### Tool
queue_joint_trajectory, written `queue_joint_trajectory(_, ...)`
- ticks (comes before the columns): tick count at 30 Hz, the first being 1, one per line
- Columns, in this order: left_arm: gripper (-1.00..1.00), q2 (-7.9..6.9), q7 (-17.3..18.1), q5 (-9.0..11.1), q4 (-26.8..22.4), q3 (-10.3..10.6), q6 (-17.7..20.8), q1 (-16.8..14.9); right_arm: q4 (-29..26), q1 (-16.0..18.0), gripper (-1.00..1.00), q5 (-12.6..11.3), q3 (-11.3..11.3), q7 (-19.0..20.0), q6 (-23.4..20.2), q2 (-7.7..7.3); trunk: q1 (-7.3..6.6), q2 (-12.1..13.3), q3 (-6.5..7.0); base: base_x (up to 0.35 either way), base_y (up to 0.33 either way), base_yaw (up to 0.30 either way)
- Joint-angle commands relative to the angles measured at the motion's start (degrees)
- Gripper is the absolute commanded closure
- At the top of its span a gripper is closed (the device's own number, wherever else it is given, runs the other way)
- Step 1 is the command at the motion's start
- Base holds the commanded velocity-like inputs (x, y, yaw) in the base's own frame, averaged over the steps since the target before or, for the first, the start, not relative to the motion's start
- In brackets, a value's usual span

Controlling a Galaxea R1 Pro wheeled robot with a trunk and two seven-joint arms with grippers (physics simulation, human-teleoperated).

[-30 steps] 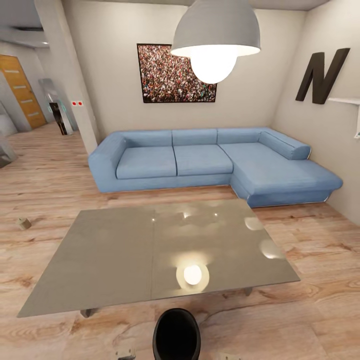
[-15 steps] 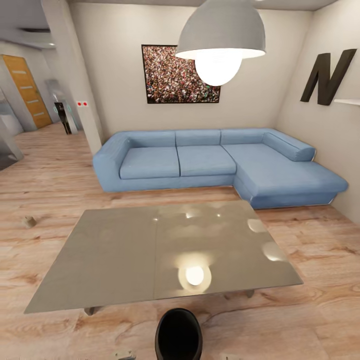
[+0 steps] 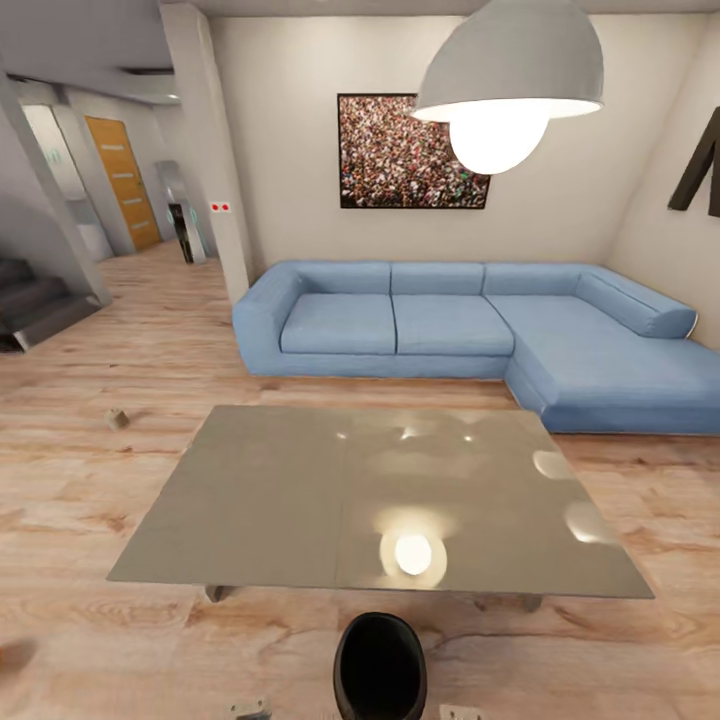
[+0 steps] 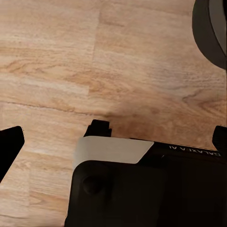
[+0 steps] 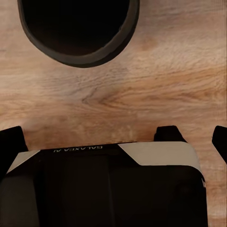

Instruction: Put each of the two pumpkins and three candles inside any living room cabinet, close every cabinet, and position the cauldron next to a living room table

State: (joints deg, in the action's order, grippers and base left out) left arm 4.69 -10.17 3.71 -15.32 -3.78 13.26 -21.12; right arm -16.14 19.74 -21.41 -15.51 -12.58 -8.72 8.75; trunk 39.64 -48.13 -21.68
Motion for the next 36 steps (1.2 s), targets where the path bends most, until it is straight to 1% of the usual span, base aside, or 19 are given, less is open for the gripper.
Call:
queue_joint_trajectory(1,-1.00,0.05,-0.2,0.4,-0.1,-0.3,0.3,0.0,-0.1,0.0,-1.00,-0.4,-0.5,-0.4,-0.1,-0.05,-0.02,-0.1,-0.05,-0.224,0.000,0.281)
queue_joint_trajectory(5,-1.00,0.05,-0.1,0.4,-0.1,-0.3,0.3,0.0,-0.1,-0.1,-1.00,-0.3,-0.5,-0.4,0.5,0.09,-0.02,-0.1,-0.04,-0.164,0.000,0.283)
queue_joint_trajectory(13,-1.00,0.05,-0.1,0.4,0.0,-0.3,0.3,0.0,-0.1,-0.1,-1.00,-0.2,-0.6,-0.3,0.8,0.18,-0.02,-0.1,-0.03,-0.018,0.000,0.285)
queue_joint_trajectory(17,-1.00,0.05,-0.2,0.6,0.0,-0.4,0.3,0.0,0.0,-0.1,-1.00,-0.3,-0.6,0.0,2.9,0.21,-0.02,-0.1,-0.03,-0.001,0.000,0.290)
queue_joint_trajectory(19,-1.00,0.05,-0.2,0.8,0.0,-0.5,0.4,0.0,1.2,-0.1,-1.00,-0.3,-0.6,0.1,4.3,0.25,-0.02,-0.1,-0.03,0.000,0.000,0.291)
queue_joint_trajectory(22,-1.00,-0.02,-0.3,0.8,-0.2,-0.5,0.4,0.0,3.3,-0.1,-1.00,-0.3,-0.6,0.1,4.9,0.22,-0.02,-0.1,-0.03,0.000,0.000,0.292)
queue_joint_trajectory(28,-1.00,0.00,-0.6,1.1,-0.3,-2.0,0.4,0.0,4.8,-0.1,-1.00,-0.4,-0.5,0.2,5.1,-0.09,-0.02,-0.1,-0.03,0.000,0.000,0.292)
queue_joint_trajectory(30,-1.00,0.03,-0.7,1.2,-0.2,-2.1,0.4,0.0,4.9,-0.1,-1.00,-0.7,-0.5,0.3,5.1,-0.16,-0.02,-0.1,-0.03,0.000,0.000,0.292)
queue_joint_trajectory(33,-1.00,0.05,-0.7,1.2,-0.1,-2.1,0.5,0.0,5.0,-0.1,-1.00,-2.2,-0.5,0.4,5.0,-0.27,-0.02,-0.1,-0.03,0.000,0.000,0.292)
queue_joint_trajectory(36,-1.00,0.08,-0.7,1.2,-0.1,-2.0,0.5,0.0,5.0,-0.1,-1.00,-2.8,-0.5,0.4,5.0,-0.30,-0.02,-0.1,-0.03,0.000,0.000,0.292)
